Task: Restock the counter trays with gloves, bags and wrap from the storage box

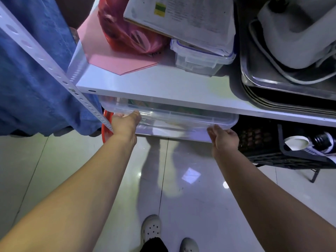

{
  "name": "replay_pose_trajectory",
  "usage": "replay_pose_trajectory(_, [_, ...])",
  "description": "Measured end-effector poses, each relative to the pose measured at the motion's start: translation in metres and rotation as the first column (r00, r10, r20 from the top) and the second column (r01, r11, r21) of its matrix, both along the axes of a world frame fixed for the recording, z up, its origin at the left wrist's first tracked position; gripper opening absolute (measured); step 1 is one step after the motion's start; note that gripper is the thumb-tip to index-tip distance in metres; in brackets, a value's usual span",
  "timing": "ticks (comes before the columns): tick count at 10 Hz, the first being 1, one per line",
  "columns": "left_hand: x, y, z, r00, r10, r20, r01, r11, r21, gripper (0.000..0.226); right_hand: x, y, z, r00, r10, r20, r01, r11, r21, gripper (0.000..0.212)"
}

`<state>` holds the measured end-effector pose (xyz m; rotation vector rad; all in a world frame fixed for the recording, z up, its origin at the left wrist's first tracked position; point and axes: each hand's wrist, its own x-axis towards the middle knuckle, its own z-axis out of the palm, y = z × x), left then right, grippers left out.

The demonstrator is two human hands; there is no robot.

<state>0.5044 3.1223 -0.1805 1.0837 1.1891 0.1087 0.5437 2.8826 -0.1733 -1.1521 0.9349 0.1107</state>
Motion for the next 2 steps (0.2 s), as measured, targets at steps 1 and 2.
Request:
replay_pose_trajectory(1, [-0.007, -0.005, 0.005, 0.998, 0.031, 0.049, -0.029, 0.999, -0.036, 0.043, -0.012, -0.002, -0.003, 0.990, 0.135, -0.032, -0.137, 0.985, -0.103, 0.029])
replay_pose_trajectory(2, [-0.023, -0.010, 0.017, 0.996, -0.084, -0.015, 0.085, 0.993, 0.080, 0.038, -0.032, -0.005, 0.002, 0.928, 0.353, -0.117, -0.372, 0.898, -0.234, 0.022])
